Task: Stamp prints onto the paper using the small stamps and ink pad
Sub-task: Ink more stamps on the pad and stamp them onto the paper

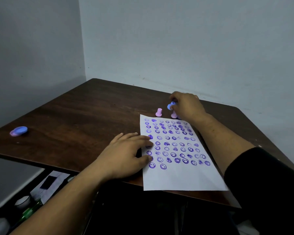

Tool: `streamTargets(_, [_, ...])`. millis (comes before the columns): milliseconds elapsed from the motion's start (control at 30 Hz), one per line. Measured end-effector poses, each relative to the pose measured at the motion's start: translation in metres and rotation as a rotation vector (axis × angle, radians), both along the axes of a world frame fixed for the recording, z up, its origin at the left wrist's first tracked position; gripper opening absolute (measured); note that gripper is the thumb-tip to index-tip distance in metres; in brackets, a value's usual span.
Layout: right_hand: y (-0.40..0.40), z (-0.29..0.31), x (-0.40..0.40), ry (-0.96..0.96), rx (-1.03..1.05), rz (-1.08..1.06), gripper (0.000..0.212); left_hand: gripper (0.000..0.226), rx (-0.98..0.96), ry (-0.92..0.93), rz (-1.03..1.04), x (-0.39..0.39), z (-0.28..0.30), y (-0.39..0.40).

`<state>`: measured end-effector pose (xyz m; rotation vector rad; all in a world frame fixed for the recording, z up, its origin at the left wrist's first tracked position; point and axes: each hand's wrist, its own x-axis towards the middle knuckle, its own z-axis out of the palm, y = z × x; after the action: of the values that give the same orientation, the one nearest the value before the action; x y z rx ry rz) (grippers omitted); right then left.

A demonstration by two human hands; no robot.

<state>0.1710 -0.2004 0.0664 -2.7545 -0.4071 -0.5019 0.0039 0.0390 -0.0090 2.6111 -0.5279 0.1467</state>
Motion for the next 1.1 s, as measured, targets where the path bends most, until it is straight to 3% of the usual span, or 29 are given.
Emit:
streamTargets(100, [-0.018, 0.015, -0.027, -0.032, 0.236, 0.004, 0.013, 0.057, 0.001, -0.003, 0.004, 0.001, -0.001, 0.000])
streamTargets(267, [-0.063, 0.015, -0.100, -0.136, 0.470, -0.009, 0.017, 0.059, 0.006, 0.011, 0.003, 0.001, 0.000, 0.000])
streamTargets(533, [-0.130, -0.045, -0.180, -0.185, 0.655, -0.206, 0.019, 0.047, -0.006, -0.002, -0.010, 0.001, 0.001, 0.000])
streamTargets(1100, [-0.130, -0.070, -0.172, -0.050, 0.338, -0.265, 0.013, 0.045, -0.028, -0.011, -0.025, 0.003, 0.000, 0.001])
